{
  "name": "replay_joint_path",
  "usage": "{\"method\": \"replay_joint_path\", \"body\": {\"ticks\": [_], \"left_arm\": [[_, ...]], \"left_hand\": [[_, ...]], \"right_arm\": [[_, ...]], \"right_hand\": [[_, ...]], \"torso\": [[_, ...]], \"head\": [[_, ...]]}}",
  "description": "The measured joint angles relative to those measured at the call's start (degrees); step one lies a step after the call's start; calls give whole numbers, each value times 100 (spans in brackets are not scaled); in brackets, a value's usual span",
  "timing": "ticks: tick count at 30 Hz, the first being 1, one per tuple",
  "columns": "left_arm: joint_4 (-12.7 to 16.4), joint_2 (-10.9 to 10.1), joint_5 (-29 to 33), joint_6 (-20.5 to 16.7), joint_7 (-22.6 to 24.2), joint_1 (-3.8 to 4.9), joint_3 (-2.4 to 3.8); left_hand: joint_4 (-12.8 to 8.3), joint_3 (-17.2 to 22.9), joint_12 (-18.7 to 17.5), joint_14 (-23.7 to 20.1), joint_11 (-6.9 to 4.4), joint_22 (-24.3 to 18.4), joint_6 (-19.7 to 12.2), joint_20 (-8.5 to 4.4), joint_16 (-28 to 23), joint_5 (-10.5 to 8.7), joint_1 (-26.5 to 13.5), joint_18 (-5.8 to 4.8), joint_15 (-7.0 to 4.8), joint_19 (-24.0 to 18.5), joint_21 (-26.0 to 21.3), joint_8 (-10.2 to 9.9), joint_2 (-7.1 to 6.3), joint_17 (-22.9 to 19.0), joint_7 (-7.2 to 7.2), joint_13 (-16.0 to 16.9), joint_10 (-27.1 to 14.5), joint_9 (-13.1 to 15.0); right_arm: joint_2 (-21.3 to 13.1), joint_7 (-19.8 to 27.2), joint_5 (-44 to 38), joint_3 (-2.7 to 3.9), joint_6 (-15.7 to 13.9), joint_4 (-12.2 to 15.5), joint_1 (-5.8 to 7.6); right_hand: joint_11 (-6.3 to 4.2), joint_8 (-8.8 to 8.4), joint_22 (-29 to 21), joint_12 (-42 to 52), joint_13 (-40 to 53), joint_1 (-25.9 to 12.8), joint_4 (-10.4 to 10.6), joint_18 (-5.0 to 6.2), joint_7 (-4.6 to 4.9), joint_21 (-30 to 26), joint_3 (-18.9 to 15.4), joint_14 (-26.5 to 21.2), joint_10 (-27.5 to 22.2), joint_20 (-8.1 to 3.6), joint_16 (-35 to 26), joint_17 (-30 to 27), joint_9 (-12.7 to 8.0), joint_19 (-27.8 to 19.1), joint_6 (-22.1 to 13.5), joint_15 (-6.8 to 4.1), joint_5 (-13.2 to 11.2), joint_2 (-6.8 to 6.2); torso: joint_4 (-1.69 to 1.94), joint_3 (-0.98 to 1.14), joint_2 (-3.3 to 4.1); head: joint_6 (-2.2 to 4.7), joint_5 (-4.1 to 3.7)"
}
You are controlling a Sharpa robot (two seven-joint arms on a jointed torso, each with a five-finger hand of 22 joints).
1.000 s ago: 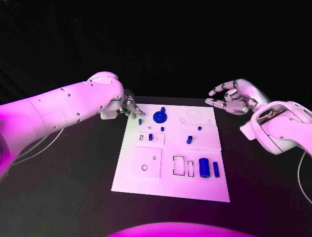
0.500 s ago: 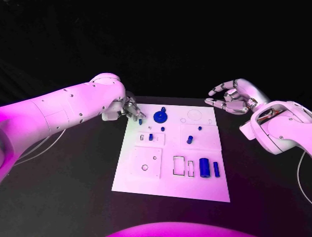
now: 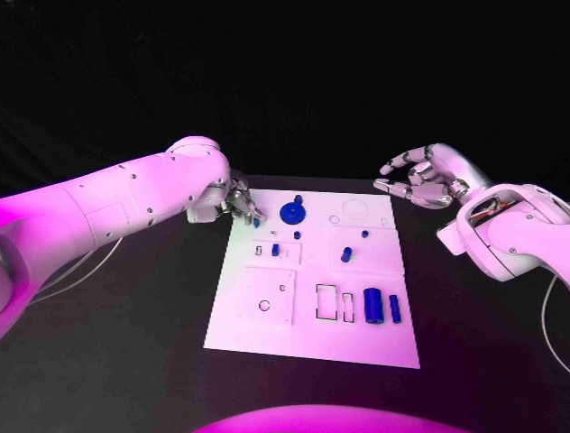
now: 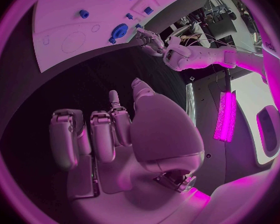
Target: Assemble the parts on the task board
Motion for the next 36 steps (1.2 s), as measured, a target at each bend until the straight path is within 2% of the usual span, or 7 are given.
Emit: {"method": "replay_joint_path", "body": {"ticks": [9,17,22,25,27,32,36], "left_arm": [[-17,10,35,-23,19,-8,0],[-3,-5,90,-105,39,-10,8],[12,-16,168,-170,59,-10,13],[17,-16,226,-189,73,-10,14],[22,-16,269,-197,83,-10,15],[46,-35,359,-203,106,-11,15],[70,-71,437,-201,128,-11,15]], "left_hand": [[0,0,0,0,9,0,0,15,0,0,200,0,0,-15,0,-20,75,0,0,-45,-33,-26],[-51,51,-35,0,0,0,21,14,0,0,430,0,0,-14,0,-20,195,0,21,-55,-41,-34],[-87,156,-35,0,0,0,52,14,0,0,675,0,0,-14,0,31,239,0,-10,-39,-41,-7],[-213,357,-35,0,-30,1,38,14,0,-1,952,0,0,-14,0,58,292,0,-22,-54,-72,5],[-385,642,-37,0,-29,1,-24,14,0,-14,1159,0,0,-14,0,84,281,0,-22,-78,-73,25],[-174,873,-38,0,-19,5,-96,13,0,-15,1334,1,0,-14,-22,251,189,0,10,-130,-82,160],[-159,888,-38,0,-18,7,-118,12,0,-17,1354,0,0,-12,-22,279,169,0,9,-161,-82,200]], "right_arm": [[0,-3,0,-2,0,0,-1],[1,-5,-1,-1,3,-8,-1],[4,-8,-1,1,5,-13,-3],[6,-9,-1,1,6,-16,-4],[7,-10,-1,1,8,-18,-5],[11,-13,-1,0,12,-21,-8],[11,-14,-2,-1,15,-22,-8]], "right_hand": [[0,0,-1,0,5,0,0,0,0,0,0,0,0,0,0,-1,0,0,0,0,0,0],[0,0,-1,0,5,0,0,0,0,0,0,0,0,0,0,-1,0,0,0,0,0,0],[0,0,-2,0,4,0,0,0,0,0,0,0,0,0,0,-1,0,0,0,0,0,0],[0,0,-2,0,4,0,0,0,0,0,0,0,0,0,0,-1,0,0,0,0,0,0],[0,0,-2,0,4,0,0,0,0,0,0,0,0,0,0,-2,0,0,0,0,22,0],[0,0,-3,0,3,0,0,0,0,0,0,0,0,0,0,-2,1,0,0,0,35,0],[0,0,-3,0,3,0,0,0,0,-22,0,0,0,0,0,-2,0,0,0,0,35,0]], "torso": [[-2,0,1],[1,1,-1],[1,1,-1],[1,2,-2],[3,2,-2],[4,2,-3],[4,2,-7]], "head": [[-22,-9],[-38,-13],[-44,-13],[-51,-13],[-54,-13],[-57,-13],[-54,-12]]}}
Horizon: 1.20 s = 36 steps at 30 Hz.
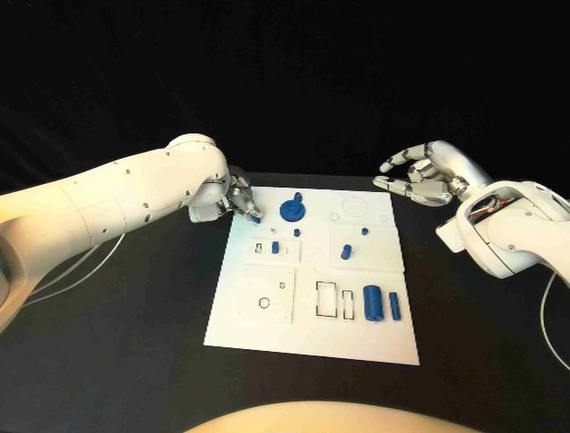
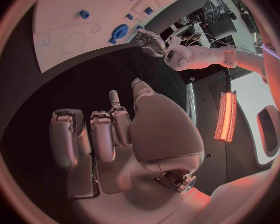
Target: Assemble the parts on the task board
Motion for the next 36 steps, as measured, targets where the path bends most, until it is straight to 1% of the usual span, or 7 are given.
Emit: {"method": "replay_joint_path", "body": {"ticks": [7,10,13,18,22,28,36], "left_arm": [[283,-234,134,-46,74,0,1],[539,-430,198,-114,123,0,10],[912,-696,267,-206,184,0,21],[1490,-1077,301,-366,280,-8,37],[1805,-1247,229,-487,347,-95,43],[2041,-1360,44,-612,418,-230,38],[2099,-1346,-223,-735,471,-316,39]], "left_hand": [[31,32,0,0,0,7,-18,0,0,-1,9,0,0,0,0,48,-53,0,2,37,0,2],[54,56,43,0,0,26,-18,0,0,-1,-32,0,0,0,0,60,-94,0,2,85,47,10],[-37,199,77,0,-23,44,-18,-1,0,-7,-84,0,0,0,0,62,-147,0,2,117,87,15],[-16,220,78,0,-23,94,38,-1,0,15,-84,0,0,0,0,62,-207,0,-11,133,128,16],[-6,230,97,0,-33,103,59,-1,0,23,-108,0,0,1,18,62,-244,0,-29,148,177,6],[0,236,105,0,-54,117,98,-1,0,24,-131,0,0,1,22,62,-267,0,-30,152,198,-23],[32,268,105,0,-64,151,129,-1,0,24,-154,0,0,1,45,61,-290,0,-38,189,249,-24]], "right_arm": [[-1,-2,0,0,1,1,-1],[-9,-3,-1,1,1,3,-1],[-22,-4,-1,2,1,5,-2],[-33,-5,-1,1,1,6,-2],[-37,-5,-1,1,1,5,-4],[-37,-5,-1,1,1,4,-17],[-36,-5,-1,1,2,2,-36]], "right_hand": [[0,0,0,0,0,0,0,0,0,0,0,0,0,0,0,-1,0,0,0,0,0,0],[0,0,-1,0,-1,0,0,0,0,0,0,0,0,0,-22,-1,-1,0,0,0,0,0],[0,0,-1,0,-1,0,0,0,0,0,0,0,0,0,-24,-1,-5,0,0,0,0,0],[0,0,-1,0,-1,0,0,0,0,0,0,0,0,0,-24,-1,-5,0,0,0,0,0],[0,0,4,0,-1,0,0,0,0,0,0,0,0,0,-24,-1,-5,0,0,0,0,0],[0,0,3,0,-1,0,0,0,0,0,0,0,0,0,-24,-1,-5,0,0,0,0,0],[0,0,3,0,-2,0,0,0,0,0,0,0,0,0,-24,-1,-5,0,0,0,0,0]], "torso": [[-1,1,0],[0,2,0],[5,2,0],[13,1,2],[19,-3,3],[17,-13,3],[8,-13,7]], "head": [[15,26],[16,34],[10,34],[10,21],[-2,39],[-14,59],[-38,80]]}}
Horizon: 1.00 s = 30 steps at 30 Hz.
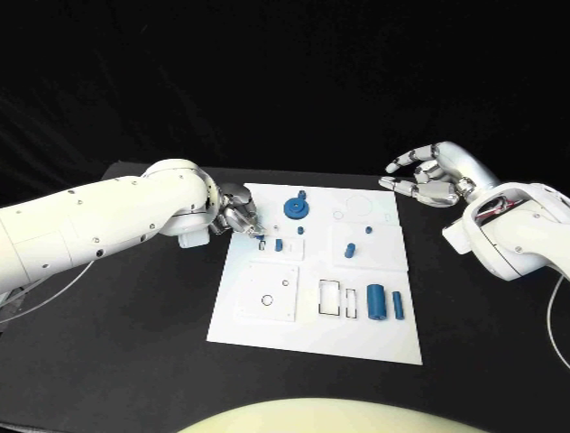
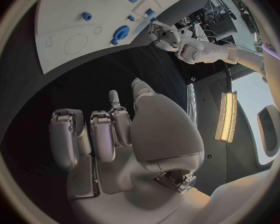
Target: Assemble the parts on the task board
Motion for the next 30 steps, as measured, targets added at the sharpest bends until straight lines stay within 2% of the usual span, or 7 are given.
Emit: {"method": "replay_joint_path", "body": {"ticks": [9,30], "left_arm": [[-30,71,-183,-2,3,-55,-4],[-26,125,-329,306,-83,-66,-11]], "left_hand": [[0,0,28,0,21,0,20,0,0,0,25,0,0,0,0,-2,-26,0,20,14,21,-16],[15,16,28,0,1,16,51,0,0,-4,-13,0,0,0,0,-17,-63,4,9,47,41,-28]], "right_arm": [[3,-1,0,0,1,-1,-9],[-2,-2,0,0,2,0,-13]], "right_hand": [[0,0,-1,0,0,0,0,0,0,0,0,0,0,0,0,0,0,0,0,0,0,0],[0,0,-2,0,-1,0,0,0,0,0,0,0,0,0,0,3,1,0,0,0,0,0]], "torso": [[-4,7,4],[-2,11,-1]], "head": [[-16,4],[-30,4]]}}
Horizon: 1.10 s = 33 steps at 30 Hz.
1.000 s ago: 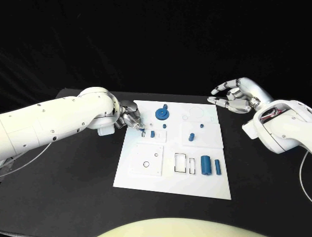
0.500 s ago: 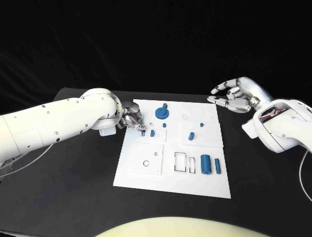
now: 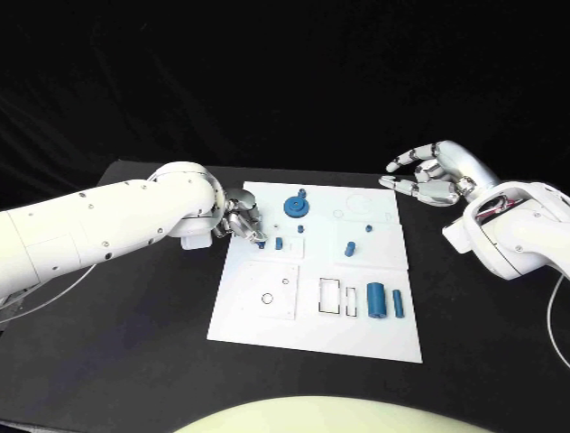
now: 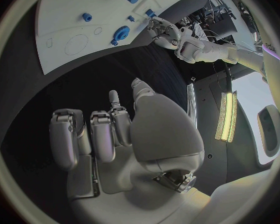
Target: Assemble the parts on the task board
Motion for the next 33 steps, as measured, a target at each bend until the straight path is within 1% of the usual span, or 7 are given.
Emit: {"method": "replay_joint_path", "body": {"ticks": [7,20,25,26,27,31,33], "left_arm": [[3,2,-19,85,-30,0,0],[19,-1,-35,139,-67,4,3],[11,23,-41,140,-96,5,5],[6,30,-41,140,-103,5,5],[0,38,-41,139,-110,4,5],[-30,66,-37,138,-146,2,5],[-46,80,-31,138,-168,1,5]], "left_hand": [[0,0,21,0,20,4,0,0,0,-5,-9,0,0,0,0,-7,-5,0,1,6,19,0],[0,0,21,0,20,8,0,0,0,-5,-10,0,0,0,0,-9,-5,-1,2,13,19,0],[23,24,21,0,-1,8,32,0,0,-5,-18,1,0,0,0,-9,-12,-1,-9,19,41,1],[-115,163,21,0,1,8,32,0,0,-9,-30,0,0,0,0,-9,-24,-1,-9,26,43,2],[-133,181,23,0,21,7,40,0,0,-5,-63,0,0,0,0,-9,-57,-2,-1,36,63,2],[-117,198,56,0,-10,11,62,0,0,24,-86,0,0,0,0,-9,-79,-2,-20,69,93,1],[-115,200,73,0,-2,34,70,-22,0,28,-108,0,0,22,30,-9,-101,-2,-27,90,123,-1]], "right_arm": [[-2,-1,0,0,0,0,0],[-7,-1,0,0,1,1,-1],[-8,-1,0,0,0,2,-2],[-8,-1,0,0,0,2,-2],[-8,-1,0,0,0,2,-2],[-8,-1,0,0,0,3,-1],[-10,-1,0,0,0,4,-1]], "right_hand": [[0,0,-1,0,0,0,0,0,0,0,0,0,0,0,0,0,0,0,0,0,0,0],[0,0,-1,0,0,0,0,0,0,0,0,0,0,0,0,-1,0,0,0,0,0,0],[0,0,2,0,-1,0,0,0,0,0,0,0,0,0,0,-2,0,0,0,0,0,0],[0,0,3,0,-1,0,0,0,0,0,0,0,0,0,0,-2,0,0,0,0,0,0],[0,0,3,0,-1,0,0,0,0,0,0,0,0,0,0,-2,0,0,0,0,0,0],[0,0,3,0,4,0,0,0,0,0,0,0,0,0,0,-2,0,0,0,0,0,0],[0,0,3,0,4,0,0,0,0,0,0,0,0,0,0,-2,0,0,0,0,0,0]], "torso": [[1,-2,1],[2,-3,1],[2,-3,1],[2,-2,1],[1,-1,2],[-1,1,2],[-2,0,2]], "head": [[-3,-2],[-6,2],[-2,2],[-2,0],[-2,-1],[-8,-2],[-14,-2]]}}
